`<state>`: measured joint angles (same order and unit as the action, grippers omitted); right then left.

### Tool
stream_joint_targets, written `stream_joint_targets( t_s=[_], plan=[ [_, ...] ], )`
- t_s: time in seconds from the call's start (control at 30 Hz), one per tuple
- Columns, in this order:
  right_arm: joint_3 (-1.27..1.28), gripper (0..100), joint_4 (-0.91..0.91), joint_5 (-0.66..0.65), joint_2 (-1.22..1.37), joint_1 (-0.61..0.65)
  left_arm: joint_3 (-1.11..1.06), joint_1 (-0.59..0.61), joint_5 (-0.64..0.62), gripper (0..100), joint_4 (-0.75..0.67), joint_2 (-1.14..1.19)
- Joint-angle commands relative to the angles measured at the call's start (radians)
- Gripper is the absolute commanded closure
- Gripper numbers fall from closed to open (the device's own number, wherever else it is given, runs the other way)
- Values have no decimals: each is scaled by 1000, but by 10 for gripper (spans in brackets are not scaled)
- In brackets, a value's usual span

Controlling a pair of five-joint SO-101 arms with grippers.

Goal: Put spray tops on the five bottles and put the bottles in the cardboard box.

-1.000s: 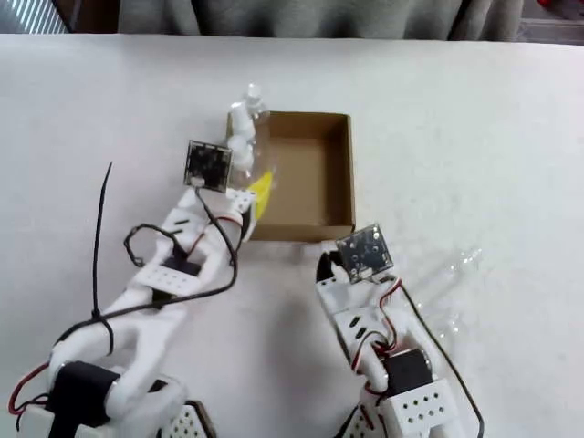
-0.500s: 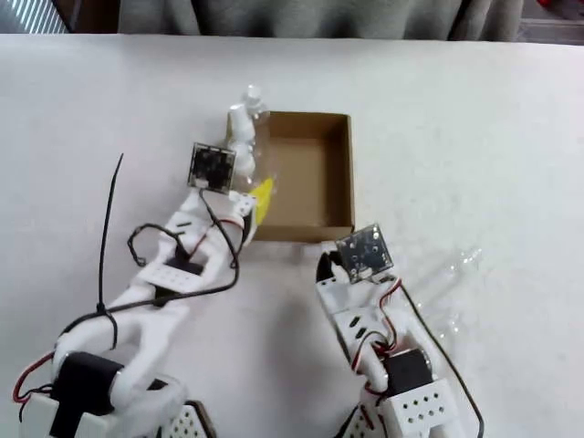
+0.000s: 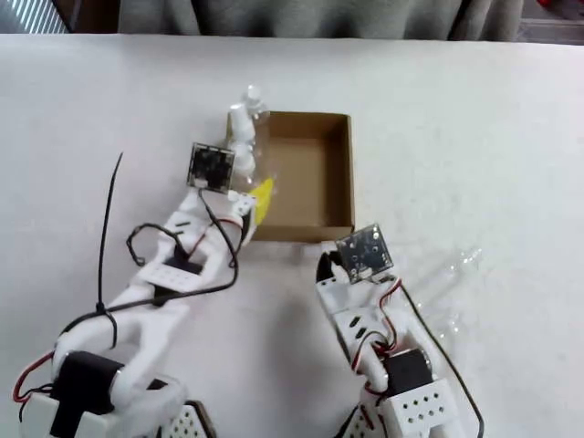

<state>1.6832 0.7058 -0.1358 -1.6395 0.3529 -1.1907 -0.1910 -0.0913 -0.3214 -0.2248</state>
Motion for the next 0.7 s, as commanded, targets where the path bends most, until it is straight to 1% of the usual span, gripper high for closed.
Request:
stream_joint_targets(
  t_s=[0.0, 0.27, 0.67],
  plan=[
    [12, 983, -16, -12, -7, -8, 5, 4, 5, 715, 49, -4],
    [12, 983, -16, -12, -7, -8, 6, 53, 8, 705, 49, -5],
    [12, 983, -16, -12, -7, -8, 8, 53, 8, 701, 48, -7]
  ],
)
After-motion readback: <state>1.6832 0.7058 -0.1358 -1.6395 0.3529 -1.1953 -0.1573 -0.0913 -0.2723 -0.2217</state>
